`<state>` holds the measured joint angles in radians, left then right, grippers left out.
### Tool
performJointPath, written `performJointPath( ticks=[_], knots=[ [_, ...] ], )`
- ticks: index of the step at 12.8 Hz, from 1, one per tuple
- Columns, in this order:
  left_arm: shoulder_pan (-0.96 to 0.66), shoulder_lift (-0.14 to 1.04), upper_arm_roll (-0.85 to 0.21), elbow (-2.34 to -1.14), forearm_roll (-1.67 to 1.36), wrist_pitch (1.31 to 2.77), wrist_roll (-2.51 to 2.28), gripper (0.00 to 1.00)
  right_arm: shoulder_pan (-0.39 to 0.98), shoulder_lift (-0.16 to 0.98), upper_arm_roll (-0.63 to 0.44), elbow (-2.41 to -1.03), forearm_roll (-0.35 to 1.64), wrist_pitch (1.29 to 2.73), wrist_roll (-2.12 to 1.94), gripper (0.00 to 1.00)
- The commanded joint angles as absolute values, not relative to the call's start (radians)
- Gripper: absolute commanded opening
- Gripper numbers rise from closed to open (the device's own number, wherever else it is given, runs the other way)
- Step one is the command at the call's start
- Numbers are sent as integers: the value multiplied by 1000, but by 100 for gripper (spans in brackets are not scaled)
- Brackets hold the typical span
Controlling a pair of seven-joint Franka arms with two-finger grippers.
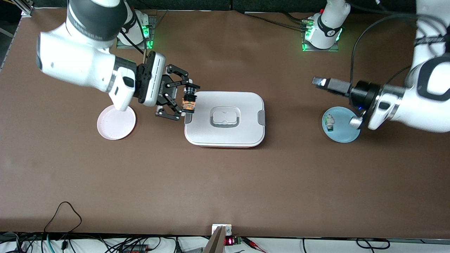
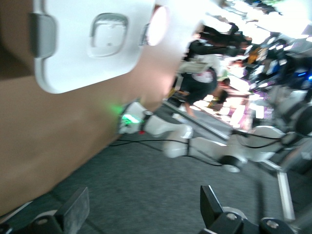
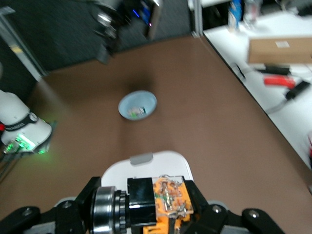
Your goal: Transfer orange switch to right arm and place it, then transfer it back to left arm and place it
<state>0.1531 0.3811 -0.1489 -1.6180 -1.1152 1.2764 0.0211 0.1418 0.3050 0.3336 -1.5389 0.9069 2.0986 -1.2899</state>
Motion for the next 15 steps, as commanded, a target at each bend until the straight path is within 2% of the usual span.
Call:
performJointPath(
  ticks=[1,5,9,15],
  knots=[
    [143,434,-156,-1623,-1265,1337,49,100,137,356,344,-1546,1101,2098,-1483,29],
    [133,425,-219,-1724,-1377,1506,225,100,192,393,344,-1545,1319,2149,-1531,29],
    [137,342,-360,-1847,-1504,1754,264,100,284,431,345,-1523,1491,2276,-1531,29],
    [132,330,-422,-1867,-1647,1837,247,100,318,460,345,-1500,1509,2306,-1522,29]
  ],
)
